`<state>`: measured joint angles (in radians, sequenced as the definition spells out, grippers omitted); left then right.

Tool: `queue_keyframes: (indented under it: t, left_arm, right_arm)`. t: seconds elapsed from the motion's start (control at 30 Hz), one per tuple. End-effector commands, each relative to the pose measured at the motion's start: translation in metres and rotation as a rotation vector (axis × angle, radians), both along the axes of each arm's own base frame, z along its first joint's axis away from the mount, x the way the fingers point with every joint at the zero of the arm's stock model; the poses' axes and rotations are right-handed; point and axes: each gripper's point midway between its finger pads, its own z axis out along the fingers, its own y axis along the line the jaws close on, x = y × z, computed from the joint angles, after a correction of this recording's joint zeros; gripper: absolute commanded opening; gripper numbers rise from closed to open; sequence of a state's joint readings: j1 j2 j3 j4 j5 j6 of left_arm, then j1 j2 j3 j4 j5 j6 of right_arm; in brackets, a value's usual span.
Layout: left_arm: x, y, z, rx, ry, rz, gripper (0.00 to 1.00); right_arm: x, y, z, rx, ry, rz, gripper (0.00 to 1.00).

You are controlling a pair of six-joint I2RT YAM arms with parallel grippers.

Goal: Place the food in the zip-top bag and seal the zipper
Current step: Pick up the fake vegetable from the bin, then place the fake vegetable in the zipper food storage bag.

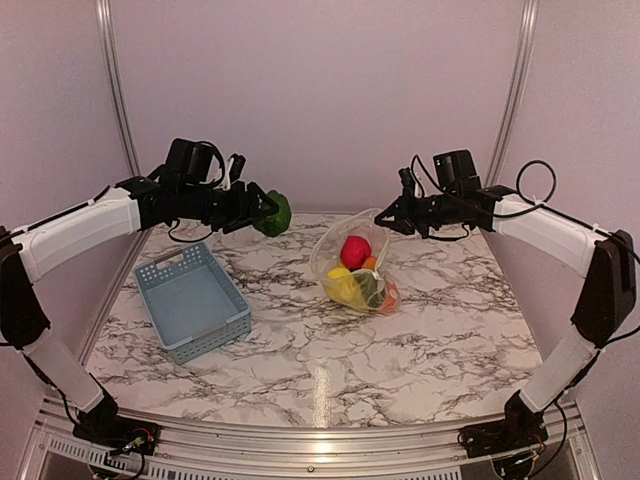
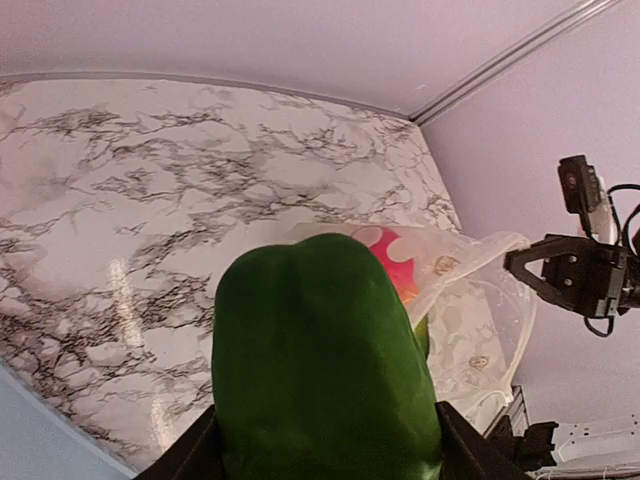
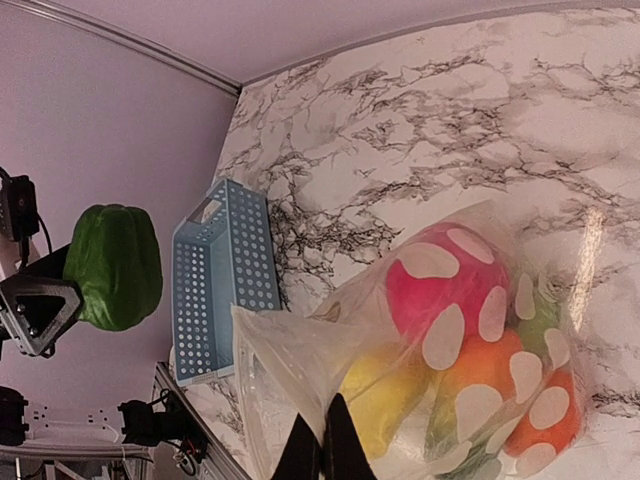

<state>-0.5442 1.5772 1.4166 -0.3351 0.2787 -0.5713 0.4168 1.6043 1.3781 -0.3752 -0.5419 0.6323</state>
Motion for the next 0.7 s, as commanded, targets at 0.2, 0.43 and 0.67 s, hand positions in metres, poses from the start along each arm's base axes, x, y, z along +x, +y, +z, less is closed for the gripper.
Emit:
queue_keyframes:
  t: [0.2,0.43,0.67]
  left_arm:
    - [-0.043,-0.139,0.047,-0.213,-0.122,-0.37,0.54]
    - [-0.052,-0.175,-0.004,-0.1,-0.044,-0.41,0.54]
    - [-0.052,-0.184,-0.041,-0.058,0.013,-0.38,0.56]
  right_arm:
    - [0.001,0.012,0.018,0.02,-0.035,0.027,0.0]
    - [0.001,0.012,0.023,0.027,-0.044,0.026,0.0]
    - [-0.003,0.01,0.022,0.027,-0.039,0.025,0.0]
